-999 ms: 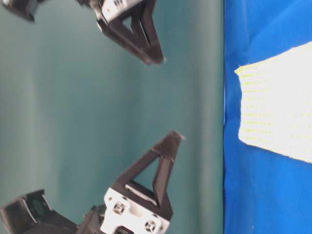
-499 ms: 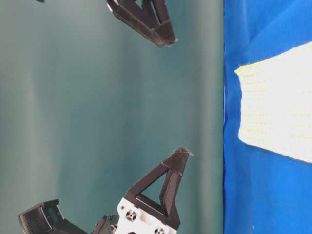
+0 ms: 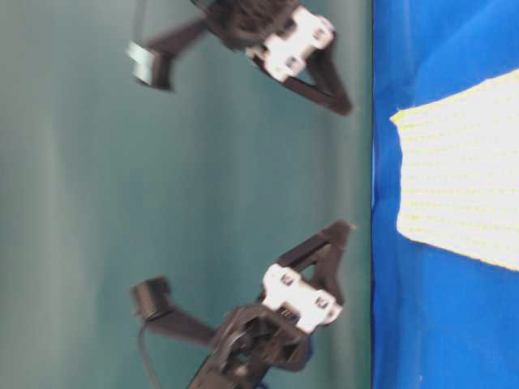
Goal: Fold the yellow towel.
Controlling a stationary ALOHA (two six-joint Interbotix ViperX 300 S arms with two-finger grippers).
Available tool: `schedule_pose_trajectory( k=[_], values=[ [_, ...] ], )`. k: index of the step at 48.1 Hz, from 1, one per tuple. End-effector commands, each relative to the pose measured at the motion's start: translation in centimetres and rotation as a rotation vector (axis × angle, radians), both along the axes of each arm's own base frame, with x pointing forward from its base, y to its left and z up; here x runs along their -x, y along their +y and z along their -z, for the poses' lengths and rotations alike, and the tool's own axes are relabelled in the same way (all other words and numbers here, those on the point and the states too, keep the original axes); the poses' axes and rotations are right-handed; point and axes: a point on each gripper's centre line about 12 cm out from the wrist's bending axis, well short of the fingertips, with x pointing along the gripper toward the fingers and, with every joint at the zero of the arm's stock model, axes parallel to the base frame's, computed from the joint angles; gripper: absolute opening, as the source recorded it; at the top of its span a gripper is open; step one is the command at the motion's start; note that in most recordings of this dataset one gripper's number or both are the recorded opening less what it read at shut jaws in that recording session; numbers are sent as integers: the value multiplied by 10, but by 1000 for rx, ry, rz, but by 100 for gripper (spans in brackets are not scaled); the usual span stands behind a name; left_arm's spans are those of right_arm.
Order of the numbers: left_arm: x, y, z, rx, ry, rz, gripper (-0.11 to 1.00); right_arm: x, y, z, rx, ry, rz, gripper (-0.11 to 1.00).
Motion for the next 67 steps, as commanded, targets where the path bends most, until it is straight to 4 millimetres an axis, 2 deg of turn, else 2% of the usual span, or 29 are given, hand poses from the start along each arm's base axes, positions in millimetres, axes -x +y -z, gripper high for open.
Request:
schedule_pose_trajectory(
  k=[1, 13, 21, 34, 37, 41, 51, 53, 67],
  values=[
    [-8, 16, -3, -17, -26, -25, 77, -9, -11, 0, 1, -15, 21, 67],
    [-9, 47, 37, -7, 4, -92, 77, -14, -33, 30, -40, 27, 83, 66],
    [-8, 54, 60, 3, 26, -110, 76, -18, -39, 45, -54, 35, 104, 66],
    [-10, 55, 66, 2, 16, -115, 71, -25, -45, 51, -76, 14, 141, 64],
    [-8, 55, 67, 4, 20, -117, 65, -26, -46, 51, -77, 13, 142, 63],
    [-7, 55, 68, 6, 26, -116, 52, -27, -47, 51, -78, 15, 140, 53],
    [-5, 54, 74, 8, 42, -113, 7, -28, -44, 52, -82, 19, 136, 6],
    [-6, 54, 75, 8, 44, -112, 4, -28, -44, 52, -83, 21, 134, 4],
    [-8, 55, 69, 2, 30, -112, 4, -28, -42, 50, -79, 11, 136, 4]
  ],
)
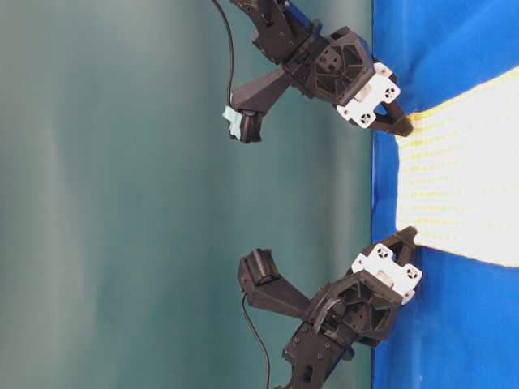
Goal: Fold the yellow towel.
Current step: 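Fold the top half down onto the bottom half with both grippers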
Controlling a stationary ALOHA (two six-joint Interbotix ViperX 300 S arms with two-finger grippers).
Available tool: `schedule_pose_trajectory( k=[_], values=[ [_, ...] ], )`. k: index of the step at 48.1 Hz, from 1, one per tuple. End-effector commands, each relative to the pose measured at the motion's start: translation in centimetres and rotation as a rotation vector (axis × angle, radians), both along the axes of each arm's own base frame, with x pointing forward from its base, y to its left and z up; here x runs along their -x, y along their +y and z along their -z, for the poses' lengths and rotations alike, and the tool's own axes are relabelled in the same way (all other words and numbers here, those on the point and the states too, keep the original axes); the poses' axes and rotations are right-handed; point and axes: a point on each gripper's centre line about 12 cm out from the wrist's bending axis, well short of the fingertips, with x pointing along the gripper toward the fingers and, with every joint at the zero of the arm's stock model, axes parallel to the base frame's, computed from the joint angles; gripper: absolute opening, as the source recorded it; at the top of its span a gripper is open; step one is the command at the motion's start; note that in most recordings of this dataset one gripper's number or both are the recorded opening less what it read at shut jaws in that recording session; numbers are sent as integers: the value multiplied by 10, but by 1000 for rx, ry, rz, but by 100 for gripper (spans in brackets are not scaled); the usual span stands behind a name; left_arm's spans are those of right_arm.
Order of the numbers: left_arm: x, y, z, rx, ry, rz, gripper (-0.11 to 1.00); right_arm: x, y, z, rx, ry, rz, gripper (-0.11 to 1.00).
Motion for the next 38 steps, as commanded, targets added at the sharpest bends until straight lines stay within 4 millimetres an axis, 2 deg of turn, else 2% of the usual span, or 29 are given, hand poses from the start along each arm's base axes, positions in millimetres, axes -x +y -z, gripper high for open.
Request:
schedule_pose_trajectory(
  k=[1, 16, 30, 38],
  values=[
    [-4, 3, -15, -18, -34, -3, 4, -3, -2, -13, 20, -36, 6, 4],
    [0, 7, -56, -73, -75, 4, 4, 0, -1, -43, 56, -97, 7, 4],
    [2, 4, -56, -60, -61, 8, 4, 7, 4, -49, 58, -101, 5, 4],
    [0, -15, -60, -45, -56, 46, 4, 10, 19, -52, 55, -110, -16, 4]
  ],
)
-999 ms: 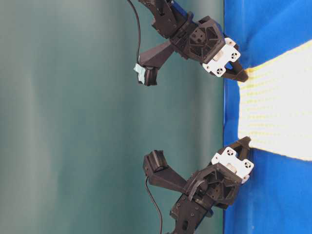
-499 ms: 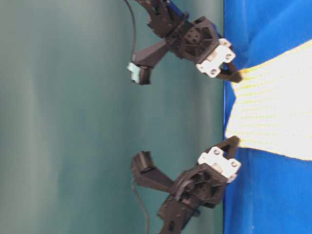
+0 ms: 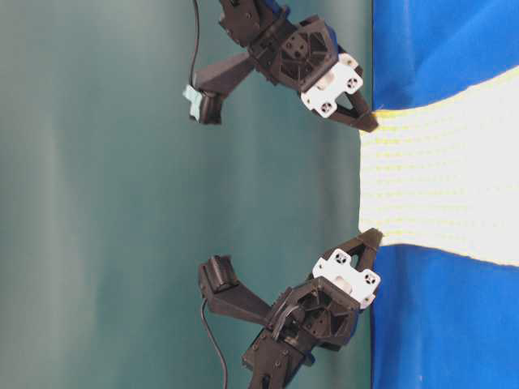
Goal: Fold the yellow towel.
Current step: 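Fold the top half down onto the bottom half with both grippers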
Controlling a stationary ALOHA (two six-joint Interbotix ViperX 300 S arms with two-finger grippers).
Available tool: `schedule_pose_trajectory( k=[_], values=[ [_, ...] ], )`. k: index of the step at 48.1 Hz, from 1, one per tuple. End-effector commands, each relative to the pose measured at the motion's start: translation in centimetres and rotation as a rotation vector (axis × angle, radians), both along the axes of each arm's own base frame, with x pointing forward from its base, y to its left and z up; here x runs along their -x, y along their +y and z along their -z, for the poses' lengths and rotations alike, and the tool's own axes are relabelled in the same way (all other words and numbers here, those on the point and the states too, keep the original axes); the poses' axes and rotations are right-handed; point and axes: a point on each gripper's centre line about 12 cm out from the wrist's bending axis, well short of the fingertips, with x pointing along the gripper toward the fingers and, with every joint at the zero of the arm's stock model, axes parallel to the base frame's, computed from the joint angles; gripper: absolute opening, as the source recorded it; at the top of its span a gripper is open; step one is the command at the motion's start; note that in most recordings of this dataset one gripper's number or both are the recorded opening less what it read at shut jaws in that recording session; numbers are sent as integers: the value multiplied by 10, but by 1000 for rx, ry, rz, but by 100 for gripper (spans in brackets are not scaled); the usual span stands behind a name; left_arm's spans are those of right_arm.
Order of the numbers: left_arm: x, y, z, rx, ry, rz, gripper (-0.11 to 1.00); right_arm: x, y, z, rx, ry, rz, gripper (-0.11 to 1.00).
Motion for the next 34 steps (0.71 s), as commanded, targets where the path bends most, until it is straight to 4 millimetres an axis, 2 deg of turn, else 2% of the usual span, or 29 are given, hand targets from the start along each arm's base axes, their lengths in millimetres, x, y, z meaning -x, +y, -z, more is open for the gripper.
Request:
schedule_pose_trajectory(
  k=[1, 11, 25, 34],
  values=[
    [-4, -14, -20, -15, -35, 32, 4, -1, 9, -16, 21, -41, -17, 4],
    [1, -58, -28, 22, -52, 100, 4, 7, 50, -23, 13, -63, -86, 4],
    [9, -125, -25, 105, -56, 213, 4, 22, 113, -32, -2, -136, -193, 4],
    [9, -174, -23, 167, -50, 307, 5, 25, 155, -28, -51, -142, -279, 4]
  ],
)
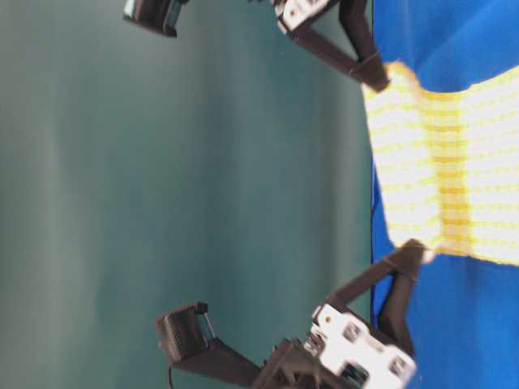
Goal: Fold the yellow towel.
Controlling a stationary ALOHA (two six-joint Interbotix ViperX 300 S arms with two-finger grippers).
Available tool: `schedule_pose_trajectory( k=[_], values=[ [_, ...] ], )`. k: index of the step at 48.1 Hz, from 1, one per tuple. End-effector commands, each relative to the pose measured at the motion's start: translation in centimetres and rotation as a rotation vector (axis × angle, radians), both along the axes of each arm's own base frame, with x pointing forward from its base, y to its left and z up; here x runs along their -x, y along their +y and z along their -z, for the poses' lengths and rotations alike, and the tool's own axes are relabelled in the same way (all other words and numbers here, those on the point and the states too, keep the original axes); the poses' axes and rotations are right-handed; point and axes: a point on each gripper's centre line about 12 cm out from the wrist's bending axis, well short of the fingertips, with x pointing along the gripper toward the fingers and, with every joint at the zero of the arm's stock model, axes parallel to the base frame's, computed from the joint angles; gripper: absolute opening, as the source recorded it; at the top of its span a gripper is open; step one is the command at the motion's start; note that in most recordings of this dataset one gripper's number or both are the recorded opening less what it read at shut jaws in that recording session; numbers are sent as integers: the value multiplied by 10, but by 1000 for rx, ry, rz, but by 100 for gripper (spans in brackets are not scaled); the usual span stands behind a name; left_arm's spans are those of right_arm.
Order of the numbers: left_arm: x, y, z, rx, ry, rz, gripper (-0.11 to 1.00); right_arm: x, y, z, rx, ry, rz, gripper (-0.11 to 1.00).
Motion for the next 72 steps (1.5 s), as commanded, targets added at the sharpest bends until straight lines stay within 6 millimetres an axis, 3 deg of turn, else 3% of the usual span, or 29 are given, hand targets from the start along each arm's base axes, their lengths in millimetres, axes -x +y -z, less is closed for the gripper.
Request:
schedule_pose_trajectory(
  k=[1, 11, 20, 31, 45, 56, 72],
  values=[
    [1, -21, -6, 15, -9, 48, 4, 0, 18, -5, -17, -20, -40, 4],
    [-1, -68, -11, 41, -21, 160, 4, -2, 54, -3, -44, -16, -133, 4],
    [-1, -91, -10, 48, -18, 217, 4, -4, 70, 3, -60, 1, -171, 4],
    [3, -95, -4, 41, 21, 233, 4, -13, 82, 16, -65, 44, -198, 4],
    [-1, -102, 20, 42, 82, 245, 4, -17, 97, 20, -69, 57, -240, 4],
    [-3, -110, 19, 41, 77, 267, 4, -17, 109, 23, -69, 66, -272, 4],
    [-8, -102, 17, 36, 68, 247, 5, -23, 111, 28, -67, 83, -278, 4]
  ],
)
